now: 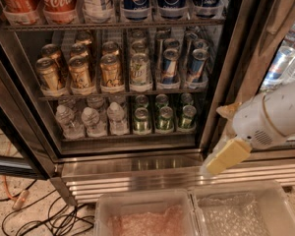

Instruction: Pick green can from bottom shelf of fridge

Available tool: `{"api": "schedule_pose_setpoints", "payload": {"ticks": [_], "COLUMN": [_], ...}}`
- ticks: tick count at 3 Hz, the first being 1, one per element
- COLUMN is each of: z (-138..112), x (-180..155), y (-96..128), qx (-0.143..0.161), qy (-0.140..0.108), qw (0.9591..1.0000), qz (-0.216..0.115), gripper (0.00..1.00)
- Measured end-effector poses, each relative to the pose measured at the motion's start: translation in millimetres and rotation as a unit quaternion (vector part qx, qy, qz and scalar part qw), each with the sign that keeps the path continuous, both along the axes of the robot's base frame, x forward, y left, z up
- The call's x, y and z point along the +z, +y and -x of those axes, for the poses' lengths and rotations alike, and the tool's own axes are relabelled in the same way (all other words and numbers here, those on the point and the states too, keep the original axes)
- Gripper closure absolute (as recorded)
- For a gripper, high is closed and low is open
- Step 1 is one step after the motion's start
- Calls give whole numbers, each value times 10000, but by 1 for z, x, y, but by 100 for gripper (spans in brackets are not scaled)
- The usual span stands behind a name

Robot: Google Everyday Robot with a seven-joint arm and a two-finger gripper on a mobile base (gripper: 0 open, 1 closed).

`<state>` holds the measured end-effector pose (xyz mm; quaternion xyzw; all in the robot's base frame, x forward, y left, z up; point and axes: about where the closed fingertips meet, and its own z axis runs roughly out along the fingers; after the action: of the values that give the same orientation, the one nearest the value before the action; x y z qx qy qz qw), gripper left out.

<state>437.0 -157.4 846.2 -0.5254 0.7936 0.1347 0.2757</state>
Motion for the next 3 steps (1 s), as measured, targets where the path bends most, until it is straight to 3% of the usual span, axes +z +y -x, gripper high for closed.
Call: {"api": "schedule_pose_setpoints", "payload": {"ticks": [1, 2, 3], "z": [-8, -7, -4], "x": [-50, -57, -84], "y": [17, 25, 42], "qx": [-377, -342, -673], "qy": [-17, 21, 194], "qw": [9966, 9967, 9921], "qz": [-735, -736, -1037], "gripper": [0, 0, 0]}}
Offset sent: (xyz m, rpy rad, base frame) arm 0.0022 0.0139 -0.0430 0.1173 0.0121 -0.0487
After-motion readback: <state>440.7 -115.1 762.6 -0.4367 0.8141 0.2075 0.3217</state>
